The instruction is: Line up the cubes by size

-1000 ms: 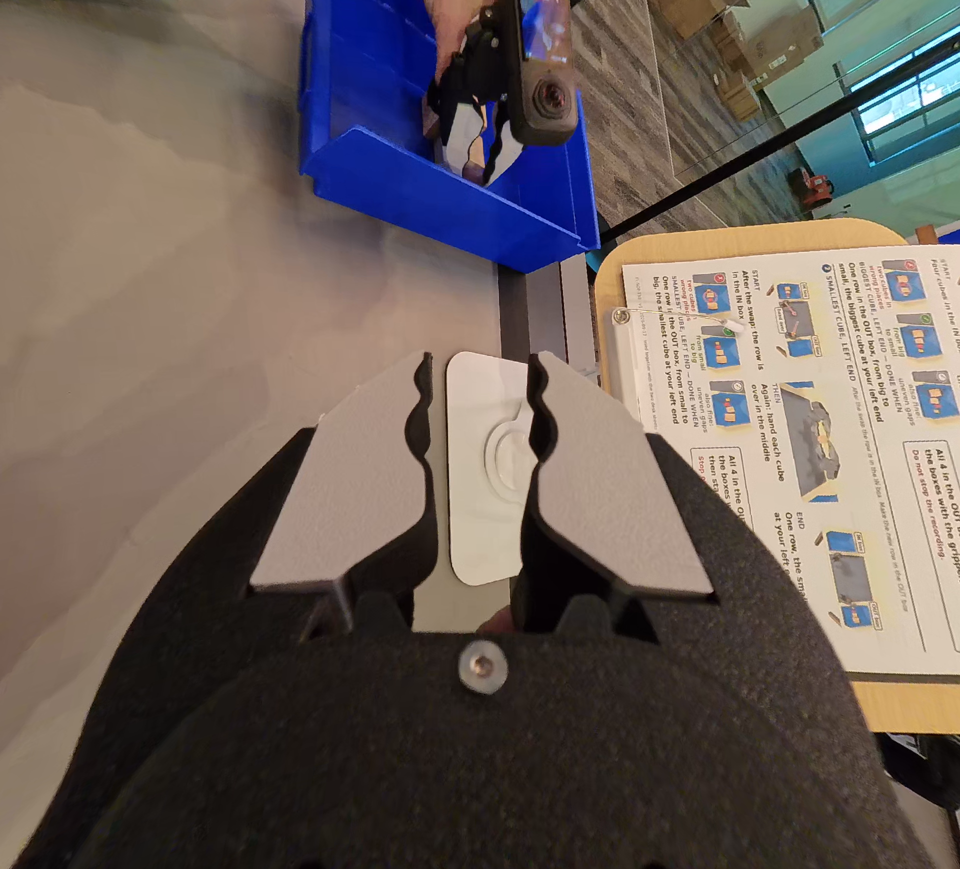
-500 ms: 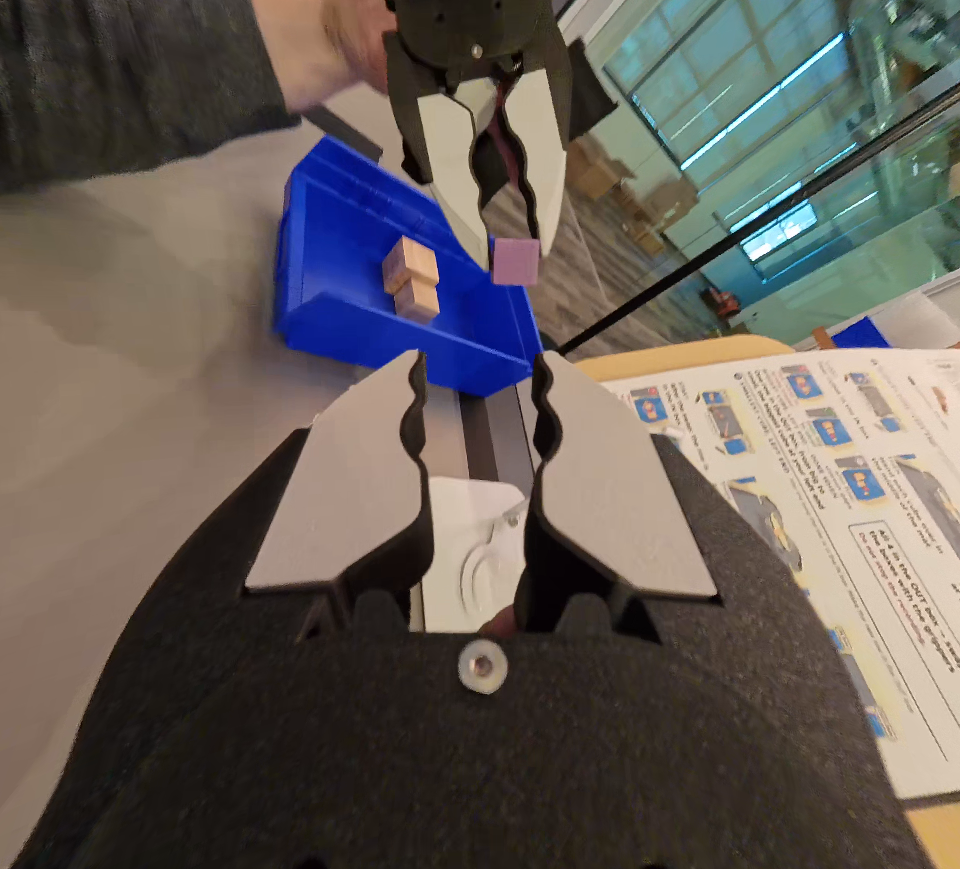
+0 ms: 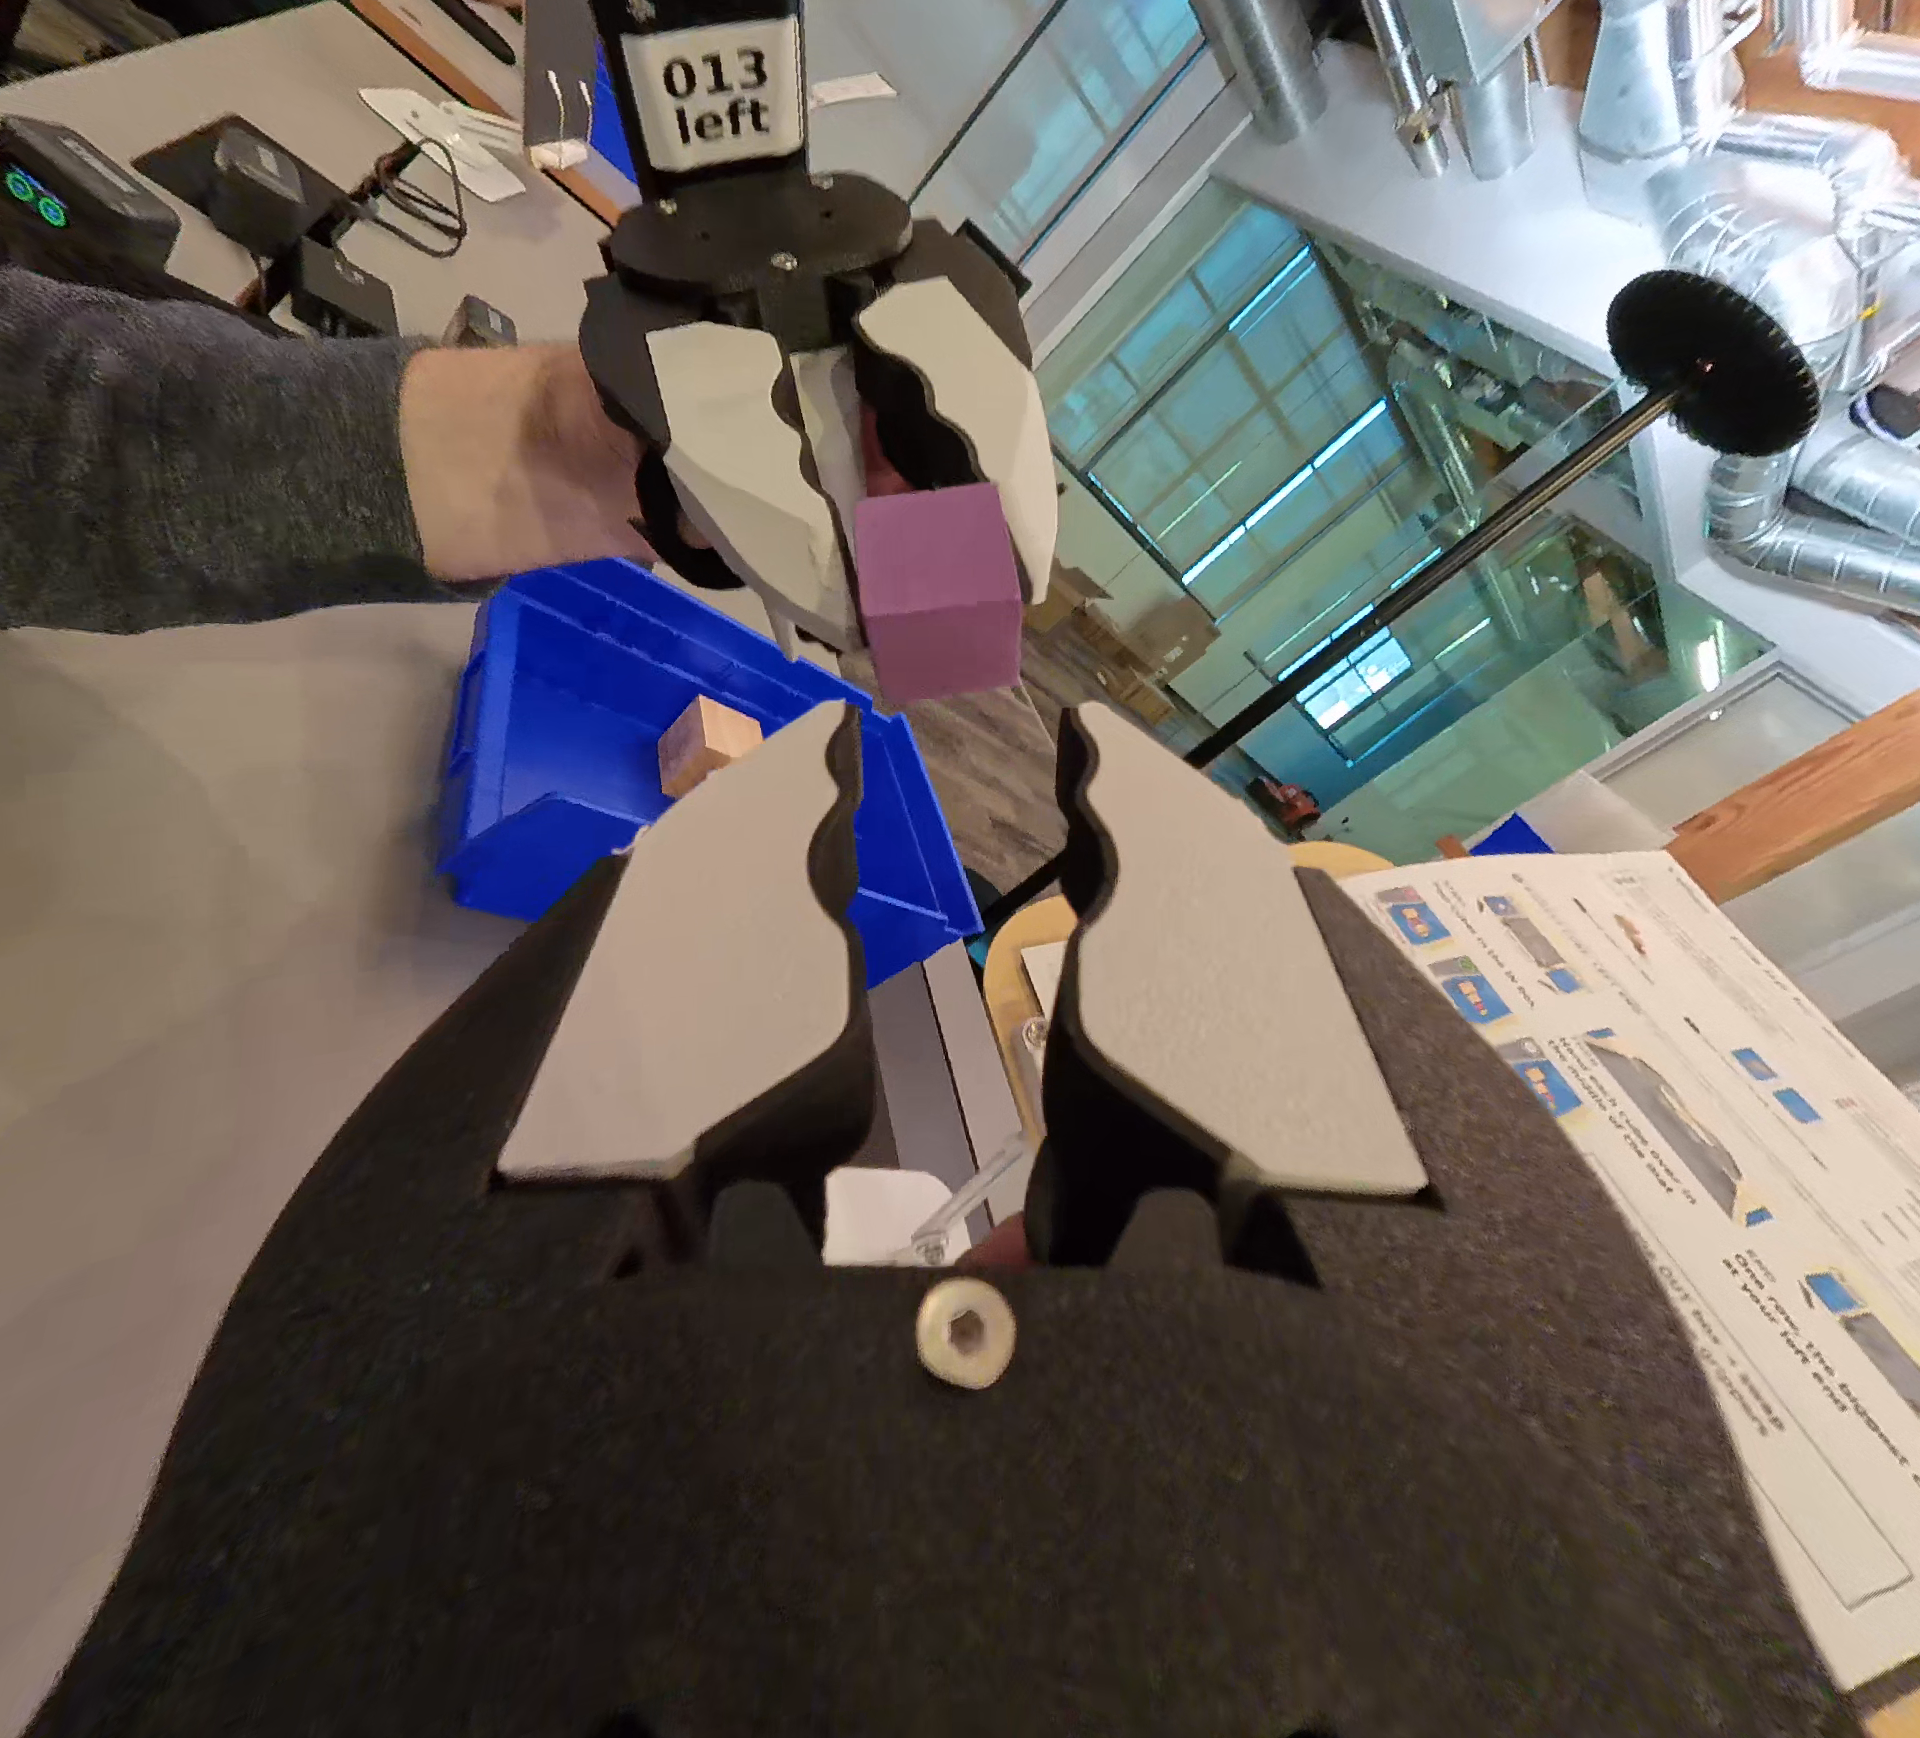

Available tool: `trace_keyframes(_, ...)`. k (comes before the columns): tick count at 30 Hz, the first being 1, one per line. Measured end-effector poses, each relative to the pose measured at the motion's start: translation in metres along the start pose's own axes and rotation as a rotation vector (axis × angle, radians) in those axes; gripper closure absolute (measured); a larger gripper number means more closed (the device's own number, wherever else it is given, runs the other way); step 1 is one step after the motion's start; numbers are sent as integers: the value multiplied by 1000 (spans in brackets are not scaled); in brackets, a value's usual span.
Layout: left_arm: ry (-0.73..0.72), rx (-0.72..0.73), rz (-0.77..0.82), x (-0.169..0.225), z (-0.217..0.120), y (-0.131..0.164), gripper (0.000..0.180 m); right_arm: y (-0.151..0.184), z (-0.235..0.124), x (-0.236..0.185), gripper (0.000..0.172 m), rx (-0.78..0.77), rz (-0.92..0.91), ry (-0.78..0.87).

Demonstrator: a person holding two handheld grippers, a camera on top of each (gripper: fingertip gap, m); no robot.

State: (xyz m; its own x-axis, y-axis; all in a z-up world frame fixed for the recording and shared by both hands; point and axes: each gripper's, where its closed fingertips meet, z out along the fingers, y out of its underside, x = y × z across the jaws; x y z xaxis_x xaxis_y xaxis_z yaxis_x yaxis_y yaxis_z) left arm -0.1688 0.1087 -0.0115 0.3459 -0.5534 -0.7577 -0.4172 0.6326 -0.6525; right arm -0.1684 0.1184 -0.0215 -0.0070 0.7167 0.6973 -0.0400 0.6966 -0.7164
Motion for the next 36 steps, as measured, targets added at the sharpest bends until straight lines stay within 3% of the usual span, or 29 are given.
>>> trace_keyframes(9,28,56,-23,7,5,-10,153,-18,-7,-6,140,101,-18,-29)
trace_keyframes(36,81,121,-75,15,4,-23,152,-24,-8,-11,146,124,-88,-36)
